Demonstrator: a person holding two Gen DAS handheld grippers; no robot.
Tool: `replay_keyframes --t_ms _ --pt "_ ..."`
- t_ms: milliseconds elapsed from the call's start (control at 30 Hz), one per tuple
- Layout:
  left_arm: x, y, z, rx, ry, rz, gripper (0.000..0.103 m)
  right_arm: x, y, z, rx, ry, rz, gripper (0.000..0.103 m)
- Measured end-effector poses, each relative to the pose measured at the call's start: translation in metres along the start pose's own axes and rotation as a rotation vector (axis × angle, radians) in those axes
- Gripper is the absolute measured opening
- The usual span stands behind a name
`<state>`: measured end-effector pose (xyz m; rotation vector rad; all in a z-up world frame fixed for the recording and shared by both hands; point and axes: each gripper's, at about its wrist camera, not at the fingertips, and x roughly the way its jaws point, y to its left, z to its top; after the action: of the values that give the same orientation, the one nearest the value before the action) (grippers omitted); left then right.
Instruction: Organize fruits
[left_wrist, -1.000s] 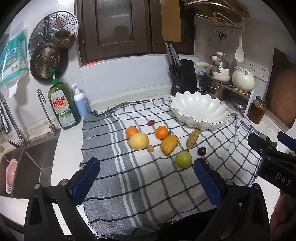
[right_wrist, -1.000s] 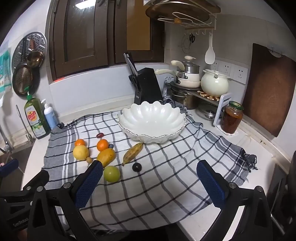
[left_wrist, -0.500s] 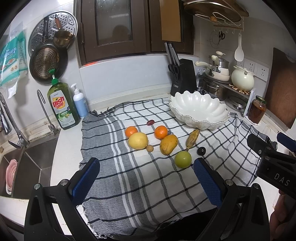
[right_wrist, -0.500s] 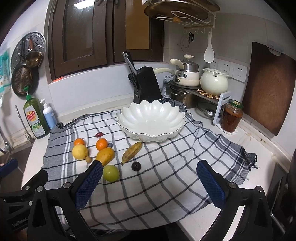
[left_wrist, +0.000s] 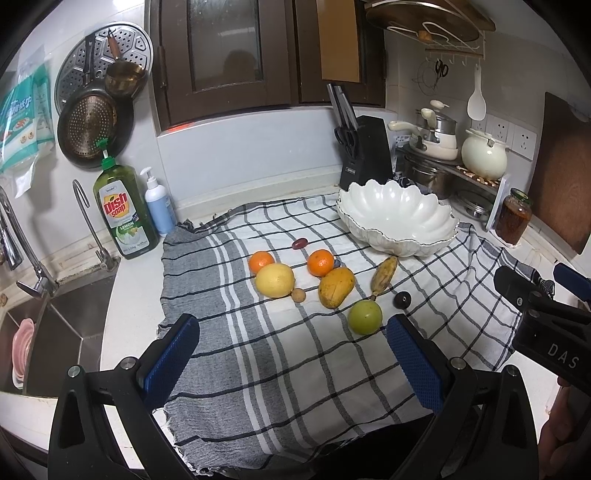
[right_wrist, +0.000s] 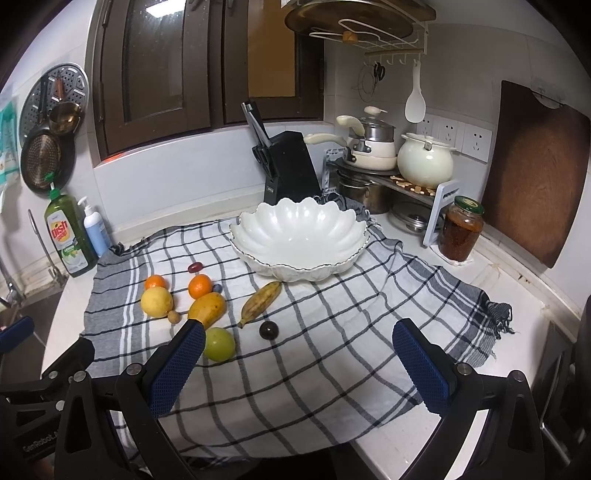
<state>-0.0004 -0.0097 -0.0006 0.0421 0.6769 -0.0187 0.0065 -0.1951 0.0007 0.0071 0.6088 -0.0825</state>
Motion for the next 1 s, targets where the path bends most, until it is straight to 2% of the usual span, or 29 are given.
replay_keyframes --t_ms 433,733,1000 --pt "-0.002 0.001 0.003 -0.002 -0.008 0.001 0.103 0.010 -0.002 -0.006 -0.001 0.013 -0.001 0.102" --pt "0.027 0.003 -0.001 0.076 0.052 0.056 0.103 0.020 -0.001 -0.004 0.001 0.031 -0.008 0.102" --pt "0.045 -0.001 -0.006 0.065 0.030 0.038 0.103 0.044 0.000 -0.006 0.000 0.064 -0.005 0.102"
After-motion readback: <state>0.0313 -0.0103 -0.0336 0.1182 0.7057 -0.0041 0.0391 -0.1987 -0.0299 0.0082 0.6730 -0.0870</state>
